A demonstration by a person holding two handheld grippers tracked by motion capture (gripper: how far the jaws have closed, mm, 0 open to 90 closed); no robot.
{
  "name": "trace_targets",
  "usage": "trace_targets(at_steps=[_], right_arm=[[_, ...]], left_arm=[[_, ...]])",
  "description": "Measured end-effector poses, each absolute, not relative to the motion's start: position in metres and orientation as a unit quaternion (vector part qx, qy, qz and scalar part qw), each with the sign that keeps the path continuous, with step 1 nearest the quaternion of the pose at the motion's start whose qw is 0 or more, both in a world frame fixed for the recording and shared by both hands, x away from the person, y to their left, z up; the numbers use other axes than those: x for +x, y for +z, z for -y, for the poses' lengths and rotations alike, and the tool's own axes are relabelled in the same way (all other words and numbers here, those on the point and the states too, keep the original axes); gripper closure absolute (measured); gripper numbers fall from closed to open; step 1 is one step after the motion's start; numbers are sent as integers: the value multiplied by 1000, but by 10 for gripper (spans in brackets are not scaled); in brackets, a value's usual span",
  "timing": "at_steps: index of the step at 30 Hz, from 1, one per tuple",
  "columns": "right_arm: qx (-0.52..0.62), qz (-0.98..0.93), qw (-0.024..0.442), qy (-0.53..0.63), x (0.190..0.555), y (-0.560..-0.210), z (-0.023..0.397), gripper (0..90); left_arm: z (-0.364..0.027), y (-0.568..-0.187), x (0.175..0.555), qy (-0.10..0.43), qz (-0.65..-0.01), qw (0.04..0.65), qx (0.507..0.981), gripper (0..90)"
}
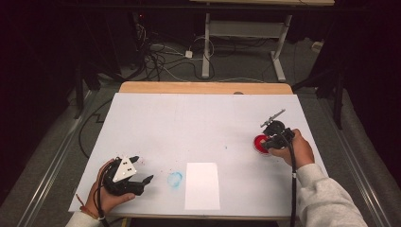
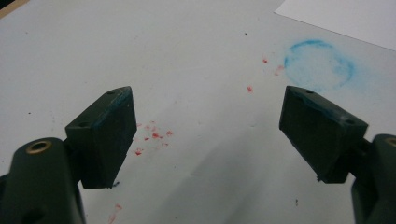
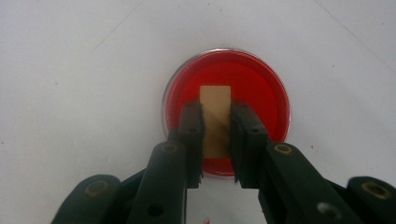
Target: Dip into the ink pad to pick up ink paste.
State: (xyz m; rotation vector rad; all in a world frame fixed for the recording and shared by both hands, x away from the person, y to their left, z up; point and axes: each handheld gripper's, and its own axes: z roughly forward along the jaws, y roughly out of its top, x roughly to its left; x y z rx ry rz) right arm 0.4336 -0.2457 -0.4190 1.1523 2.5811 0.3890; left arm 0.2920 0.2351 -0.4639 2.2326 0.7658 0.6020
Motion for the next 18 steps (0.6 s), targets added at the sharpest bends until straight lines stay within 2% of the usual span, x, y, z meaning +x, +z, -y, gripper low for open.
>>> trace_targets(at_steps=[12,18], right_arm=[[402,-893,146,140,433,-420,246,767],[397,-892,153,152,431,-408,247,767]], left_arm=[[-234,-463,292,230,-294,347,861,184],[-235,-462,293,231,-296,347,859,184]])
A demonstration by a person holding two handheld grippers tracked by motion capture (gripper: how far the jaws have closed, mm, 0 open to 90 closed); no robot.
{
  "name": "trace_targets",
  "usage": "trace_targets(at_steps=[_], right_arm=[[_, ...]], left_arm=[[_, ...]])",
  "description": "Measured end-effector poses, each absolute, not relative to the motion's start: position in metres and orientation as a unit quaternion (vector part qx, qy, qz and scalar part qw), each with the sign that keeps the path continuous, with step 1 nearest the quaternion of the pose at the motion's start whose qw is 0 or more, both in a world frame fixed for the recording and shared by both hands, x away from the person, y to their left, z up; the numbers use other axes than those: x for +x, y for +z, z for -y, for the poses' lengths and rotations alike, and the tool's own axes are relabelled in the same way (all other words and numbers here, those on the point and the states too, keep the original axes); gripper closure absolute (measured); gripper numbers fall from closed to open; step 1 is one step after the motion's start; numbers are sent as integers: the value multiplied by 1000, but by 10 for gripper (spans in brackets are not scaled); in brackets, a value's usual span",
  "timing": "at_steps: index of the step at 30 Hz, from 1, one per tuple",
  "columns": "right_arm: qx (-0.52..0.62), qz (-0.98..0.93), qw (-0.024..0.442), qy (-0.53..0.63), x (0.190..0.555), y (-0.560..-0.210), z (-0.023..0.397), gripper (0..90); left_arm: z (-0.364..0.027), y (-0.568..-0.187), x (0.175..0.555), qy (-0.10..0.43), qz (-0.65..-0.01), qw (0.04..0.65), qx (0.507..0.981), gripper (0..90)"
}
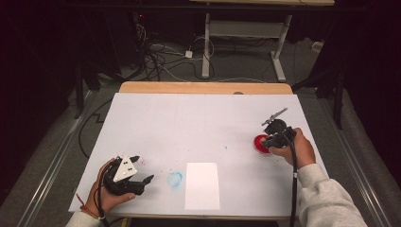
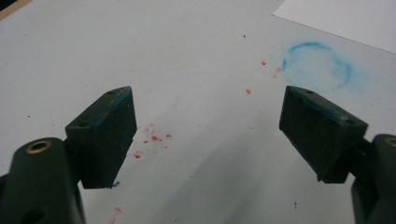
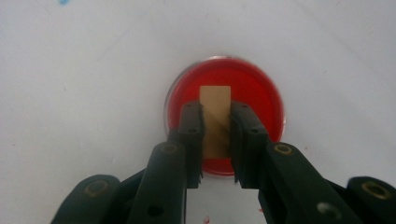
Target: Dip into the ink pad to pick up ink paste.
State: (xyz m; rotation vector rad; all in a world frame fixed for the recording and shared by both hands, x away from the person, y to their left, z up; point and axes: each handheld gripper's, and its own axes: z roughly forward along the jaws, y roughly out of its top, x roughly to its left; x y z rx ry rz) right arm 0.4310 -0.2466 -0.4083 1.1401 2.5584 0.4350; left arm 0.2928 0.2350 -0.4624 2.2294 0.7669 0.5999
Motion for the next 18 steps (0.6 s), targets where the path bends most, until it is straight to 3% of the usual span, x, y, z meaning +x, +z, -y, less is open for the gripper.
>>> trace_targets(at_steps=[9,18], right_arm=[[392,-888,172,170,430,-376,249,766],[401,-882,177,173,434,-366,252,766]], left_arm=[[-236,-462,292,231,-296,348,859,184],[-235,-462,292,231,-295,346,860,184]])
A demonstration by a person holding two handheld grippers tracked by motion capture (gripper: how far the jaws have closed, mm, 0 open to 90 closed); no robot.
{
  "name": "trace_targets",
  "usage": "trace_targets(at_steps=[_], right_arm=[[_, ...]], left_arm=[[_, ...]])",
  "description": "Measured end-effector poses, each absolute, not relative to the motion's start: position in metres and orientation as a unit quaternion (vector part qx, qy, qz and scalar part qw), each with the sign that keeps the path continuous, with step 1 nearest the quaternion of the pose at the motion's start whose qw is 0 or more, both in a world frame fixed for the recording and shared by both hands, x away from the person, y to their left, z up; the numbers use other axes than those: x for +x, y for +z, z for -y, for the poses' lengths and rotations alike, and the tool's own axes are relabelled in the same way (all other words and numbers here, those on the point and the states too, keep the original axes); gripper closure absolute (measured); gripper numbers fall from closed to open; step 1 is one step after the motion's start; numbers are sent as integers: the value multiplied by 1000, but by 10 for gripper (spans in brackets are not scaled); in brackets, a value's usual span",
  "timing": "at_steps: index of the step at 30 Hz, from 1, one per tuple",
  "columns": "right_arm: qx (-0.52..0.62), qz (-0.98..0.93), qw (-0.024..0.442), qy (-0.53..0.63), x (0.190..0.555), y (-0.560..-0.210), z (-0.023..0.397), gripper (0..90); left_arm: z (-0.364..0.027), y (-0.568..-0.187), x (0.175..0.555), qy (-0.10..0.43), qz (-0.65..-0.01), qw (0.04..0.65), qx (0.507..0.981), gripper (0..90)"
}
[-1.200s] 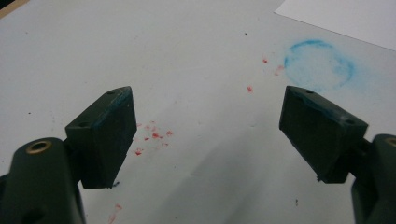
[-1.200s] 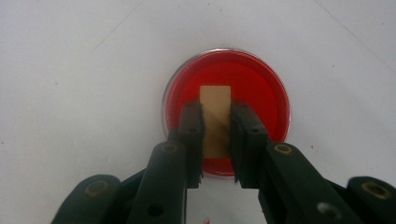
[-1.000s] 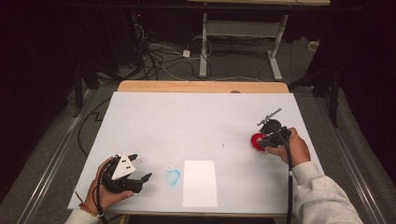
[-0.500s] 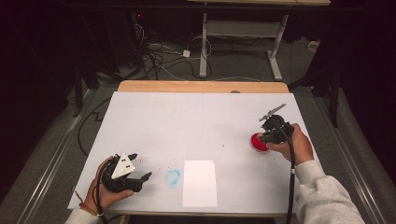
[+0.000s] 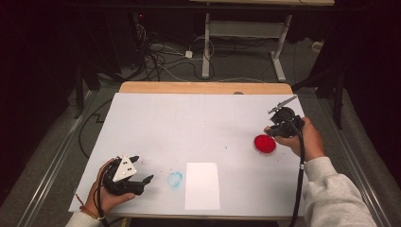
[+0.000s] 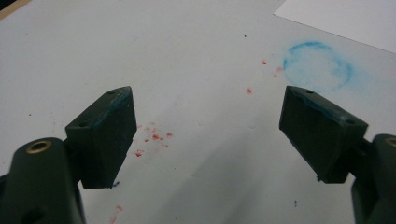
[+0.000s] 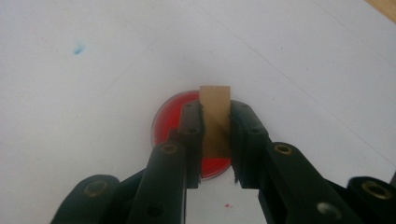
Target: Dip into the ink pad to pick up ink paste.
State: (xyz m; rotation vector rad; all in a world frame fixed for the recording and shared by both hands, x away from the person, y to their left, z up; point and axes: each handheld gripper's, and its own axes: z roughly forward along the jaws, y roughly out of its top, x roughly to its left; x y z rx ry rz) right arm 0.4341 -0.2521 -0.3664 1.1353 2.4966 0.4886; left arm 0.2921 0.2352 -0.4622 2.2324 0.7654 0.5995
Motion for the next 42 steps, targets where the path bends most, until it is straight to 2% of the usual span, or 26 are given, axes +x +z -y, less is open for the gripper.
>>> trace_targets(at_steps=[18,42], right_arm=[[411,-893,131,128,447,-415,249,766],[424,-885,135,135,445,-421,249,767]], left_arm=[[-236,-464,293,227,-298,344,861,184],[-233,-464,293,231,-294,342,862,183]])
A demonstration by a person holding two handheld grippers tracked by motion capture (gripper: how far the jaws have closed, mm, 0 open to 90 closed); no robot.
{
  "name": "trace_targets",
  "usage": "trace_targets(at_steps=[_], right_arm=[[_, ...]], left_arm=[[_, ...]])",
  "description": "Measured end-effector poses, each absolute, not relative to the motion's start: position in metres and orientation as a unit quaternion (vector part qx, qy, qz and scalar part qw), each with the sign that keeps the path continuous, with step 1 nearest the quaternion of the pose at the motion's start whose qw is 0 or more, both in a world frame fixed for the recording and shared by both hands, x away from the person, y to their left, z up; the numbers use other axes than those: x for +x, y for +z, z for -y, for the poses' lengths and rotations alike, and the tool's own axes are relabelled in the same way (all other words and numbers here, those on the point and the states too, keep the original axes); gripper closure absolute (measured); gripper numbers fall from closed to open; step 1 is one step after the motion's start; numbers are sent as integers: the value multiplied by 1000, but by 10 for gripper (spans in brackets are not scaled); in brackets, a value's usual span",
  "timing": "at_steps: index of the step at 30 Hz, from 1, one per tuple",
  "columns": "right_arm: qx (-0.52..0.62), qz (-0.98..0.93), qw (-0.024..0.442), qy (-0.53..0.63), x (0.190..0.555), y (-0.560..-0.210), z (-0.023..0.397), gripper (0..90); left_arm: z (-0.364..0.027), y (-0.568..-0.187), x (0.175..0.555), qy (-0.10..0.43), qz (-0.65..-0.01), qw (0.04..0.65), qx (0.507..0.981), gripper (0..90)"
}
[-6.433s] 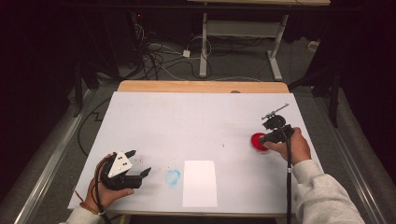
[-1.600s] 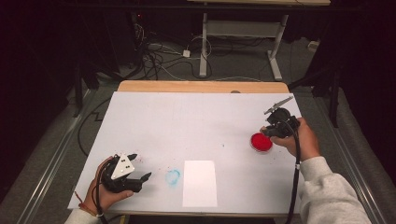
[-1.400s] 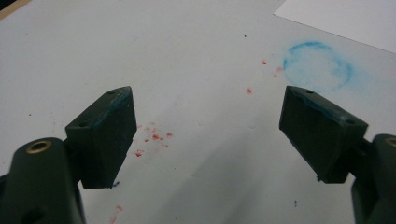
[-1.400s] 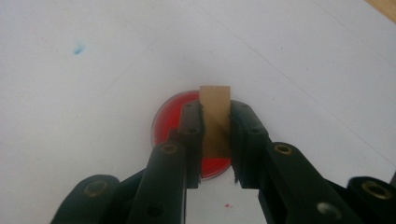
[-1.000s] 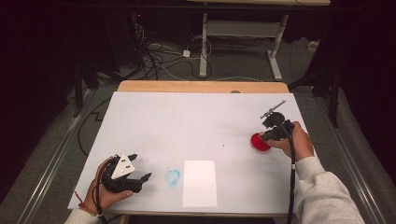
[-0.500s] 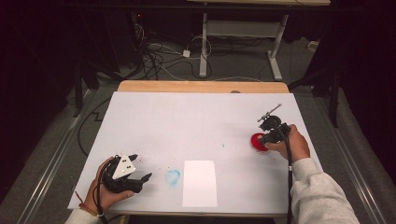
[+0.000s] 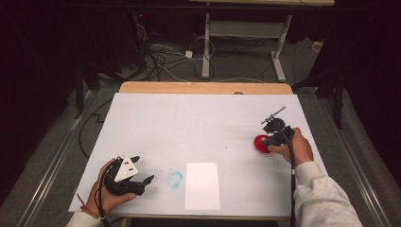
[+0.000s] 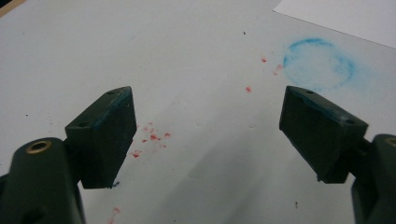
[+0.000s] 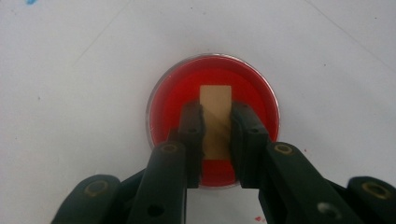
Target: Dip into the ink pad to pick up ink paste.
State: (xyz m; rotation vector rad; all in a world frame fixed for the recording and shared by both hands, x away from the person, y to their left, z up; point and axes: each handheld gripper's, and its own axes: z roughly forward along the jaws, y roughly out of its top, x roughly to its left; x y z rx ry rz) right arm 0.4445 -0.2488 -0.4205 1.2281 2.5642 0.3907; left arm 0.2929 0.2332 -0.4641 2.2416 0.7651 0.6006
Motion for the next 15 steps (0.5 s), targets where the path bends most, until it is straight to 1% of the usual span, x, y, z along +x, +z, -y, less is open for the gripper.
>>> trace_targets(at_steps=[11,15], right_arm=[[425,-883,134,146,443,-421,251,765],[414,-888,140,144,443,-419,251,765]], left_arm=[[-234,-464,293,233,-297,342,861,184],[-234,-464,293,233,-295,340,862,183]])
